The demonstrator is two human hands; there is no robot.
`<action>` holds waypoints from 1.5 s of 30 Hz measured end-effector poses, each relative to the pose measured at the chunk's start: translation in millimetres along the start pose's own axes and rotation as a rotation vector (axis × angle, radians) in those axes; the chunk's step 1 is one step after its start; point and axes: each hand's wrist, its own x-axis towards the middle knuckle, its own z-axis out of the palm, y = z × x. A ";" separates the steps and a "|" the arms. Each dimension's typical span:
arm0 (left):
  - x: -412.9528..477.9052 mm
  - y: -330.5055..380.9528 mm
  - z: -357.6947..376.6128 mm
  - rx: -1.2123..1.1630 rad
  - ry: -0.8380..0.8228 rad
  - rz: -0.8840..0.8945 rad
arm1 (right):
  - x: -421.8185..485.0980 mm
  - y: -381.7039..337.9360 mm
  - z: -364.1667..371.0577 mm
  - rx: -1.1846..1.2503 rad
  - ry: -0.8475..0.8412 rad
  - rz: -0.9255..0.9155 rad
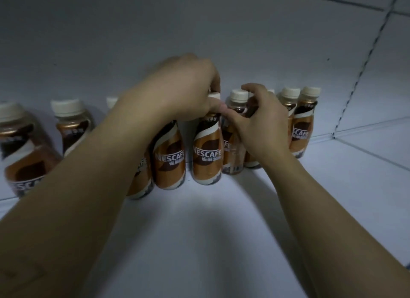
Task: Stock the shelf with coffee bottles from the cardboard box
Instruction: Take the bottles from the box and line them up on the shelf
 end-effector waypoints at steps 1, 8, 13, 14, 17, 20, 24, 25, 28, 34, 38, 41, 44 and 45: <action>0.6 1.5 -0.3 0.010 0.013 -0.005 | -0.1 -0.2 -1.1 0.022 -0.006 0.012; -1.2 0.5 -4.9 -0.010 0.032 -0.068 | -1.6 5.9 -8.6 0.501 -0.214 0.185; 0.4 -0.8 -2.8 0.055 0.078 -0.126 | -7.5 3.7 -8.8 0.229 -0.181 0.043; 1.4 -0.7 -1.0 0.090 0.105 -0.135 | -9.1 2.6 -9.4 0.178 -0.168 0.027; 3.6 -0.3 4.0 0.134 0.161 -0.144 | -11.7 0.6 -11.4 0.077 -0.149 0.019; 4.2 -1.5 7.0 0.166 0.169 -0.132 | -12.8 0.1 -10.2 0.055 -0.133 0.032; 1.1 -2.2 3.1 0.214 0.120 -0.122 | -9.5 0.1 -9.3 0.114 -0.165 0.109; 0.6 -1.6 1.9 0.224 0.103 -0.125 | -8.4 0.5 -9.5 0.147 -0.180 0.127; -0.4 -1.0 0.9 0.235 0.095 -0.139 | -9.1 1.8 -9.2 0.221 -0.206 0.150; -0.3 -0.6 2.5 0.256 0.096 -0.157 | -8.1 5.3 -5.3 0.272 -0.244 0.152; 0.2 -0.7 3.9 0.277 0.090 -0.163 | -6.1 5.9 -6.8 0.247 -0.285 0.143; -0.8 0.7 4.2 0.312 0.109 -0.153 | -5.8 7.3 -7.3 0.234 -0.298 0.135; -2.1 2.1 4.4 0.381 0.126 -0.136 | -8.8 8.8 -9.4 0.214 -0.284 0.117; -3.0 2.6 3.8 0.400 0.118 -0.135 | -8.8 7.7 -12.0 0.194 -0.271 0.095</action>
